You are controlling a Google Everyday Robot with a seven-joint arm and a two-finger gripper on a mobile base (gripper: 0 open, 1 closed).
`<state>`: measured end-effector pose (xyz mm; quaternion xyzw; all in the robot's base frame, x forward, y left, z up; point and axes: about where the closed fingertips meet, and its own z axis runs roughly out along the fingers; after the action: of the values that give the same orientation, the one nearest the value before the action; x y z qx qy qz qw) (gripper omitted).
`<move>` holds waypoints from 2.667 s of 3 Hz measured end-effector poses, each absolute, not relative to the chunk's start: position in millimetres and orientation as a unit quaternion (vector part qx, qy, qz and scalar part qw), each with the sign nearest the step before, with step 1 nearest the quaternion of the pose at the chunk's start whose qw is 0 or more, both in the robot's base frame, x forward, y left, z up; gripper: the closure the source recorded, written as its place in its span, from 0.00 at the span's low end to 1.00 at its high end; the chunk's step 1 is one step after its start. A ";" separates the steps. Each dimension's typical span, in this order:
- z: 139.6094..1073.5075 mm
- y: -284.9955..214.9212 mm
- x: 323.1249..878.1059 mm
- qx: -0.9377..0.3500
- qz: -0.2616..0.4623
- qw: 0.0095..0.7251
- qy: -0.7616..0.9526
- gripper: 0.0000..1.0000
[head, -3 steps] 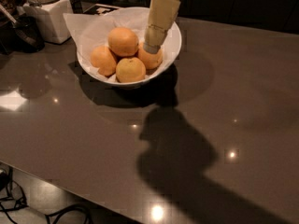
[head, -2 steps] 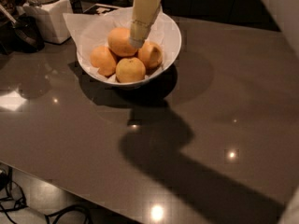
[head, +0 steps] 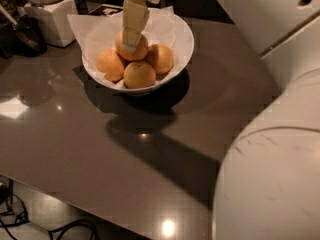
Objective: Pick orange from white bowl
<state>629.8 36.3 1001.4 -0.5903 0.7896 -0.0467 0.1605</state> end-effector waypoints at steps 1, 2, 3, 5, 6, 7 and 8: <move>987.8 47.2 647.3 -0.591 -0.048 0.151 0.791 0.23; 976.1 53.4 659.9 -0.592 -0.051 0.141 0.792 0.27; 960.8 53.9 667.5 -0.592 -0.049 0.126 0.794 0.27; 925.0 51.3 675.2 -0.593 -0.036 0.089 0.800 0.28; 925.5 58.4 683.9 -0.592 -0.036 0.109 0.797 0.46; 924.5 63.2 690.0 -0.592 -0.036 0.121 0.796 0.69; 926.1 62.9 688.9 -0.592 -0.036 0.121 0.796 0.93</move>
Offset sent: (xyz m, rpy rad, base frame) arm -0.0012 -0.0157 -0.0423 -0.1945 0.2328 -0.0313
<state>688.9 62.9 926.1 -0.5923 0.7958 -0.0356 0.1213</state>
